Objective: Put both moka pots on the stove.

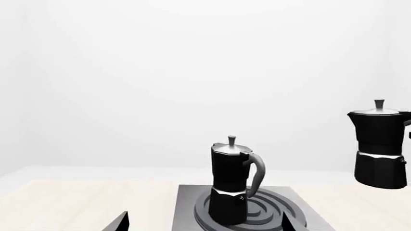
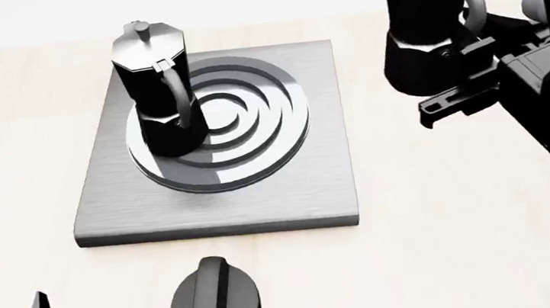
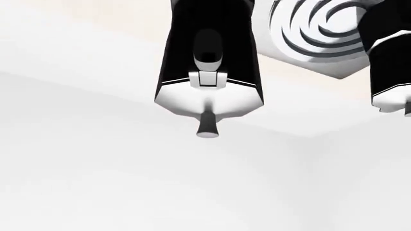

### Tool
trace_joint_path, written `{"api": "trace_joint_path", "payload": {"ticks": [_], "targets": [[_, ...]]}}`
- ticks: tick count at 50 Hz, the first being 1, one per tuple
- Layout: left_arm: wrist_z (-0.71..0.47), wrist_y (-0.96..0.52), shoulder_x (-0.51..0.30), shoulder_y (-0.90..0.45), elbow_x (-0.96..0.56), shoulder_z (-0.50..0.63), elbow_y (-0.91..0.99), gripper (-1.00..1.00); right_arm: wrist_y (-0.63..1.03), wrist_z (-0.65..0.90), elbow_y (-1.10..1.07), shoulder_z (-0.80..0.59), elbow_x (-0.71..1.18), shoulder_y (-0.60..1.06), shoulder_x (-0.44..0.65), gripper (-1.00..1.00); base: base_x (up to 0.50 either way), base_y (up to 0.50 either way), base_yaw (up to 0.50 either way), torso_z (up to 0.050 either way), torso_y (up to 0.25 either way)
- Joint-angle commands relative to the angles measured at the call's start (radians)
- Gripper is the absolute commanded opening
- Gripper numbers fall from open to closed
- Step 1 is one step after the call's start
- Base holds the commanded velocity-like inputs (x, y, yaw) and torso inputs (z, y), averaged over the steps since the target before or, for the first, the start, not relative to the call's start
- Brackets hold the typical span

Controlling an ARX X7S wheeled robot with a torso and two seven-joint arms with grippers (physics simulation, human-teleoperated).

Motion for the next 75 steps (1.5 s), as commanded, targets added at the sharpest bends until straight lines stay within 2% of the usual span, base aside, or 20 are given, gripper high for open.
{"api": "trace_joint_path", "payload": {"ticks": [1,27,58,64,75], "targets": [[-0.003,0.004,-0.003,0.003,-0.001,-0.001,0.001,1.00,-0.005,-0.081,0.015,0.028,-0.021,0.036,-0.048,-1.00,0.00,0.00,0.00,0.000,0.000],[-0.009,0.011,-0.012,0.004,-0.013,-0.011,0.002,1.00,-0.133,-0.178,0.322,0.053,-0.044,0.045,-0.338,-1.00,0.00,0.00,0.00,0.000,0.001],[-0.017,0.003,-0.017,-0.001,-0.019,-0.008,0.008,1.00,-0.310,-0.235,0.547,0.062,-0.095,0.002,-0.539,-1.00,0.00,0.00,0.00,0.000,0.001],[-0.018,0.008,-0.019,0.000,-0.022,-0.010,0.005,1.00,-0.380,-0.308,0.740,0.083,-0.102,0.015,-0.635,-1.00,0.00,0.00,0.00,0.000,0.002],[-0.017,0.018,-0.020,0.003,-0.022,-0.010,0.002,1.00,-0.397,-0.287,0.744,0.197,-0.202,-0.021,-0.664,-1.00,0.00,0.00,0.00,0.001,0.001]]}}
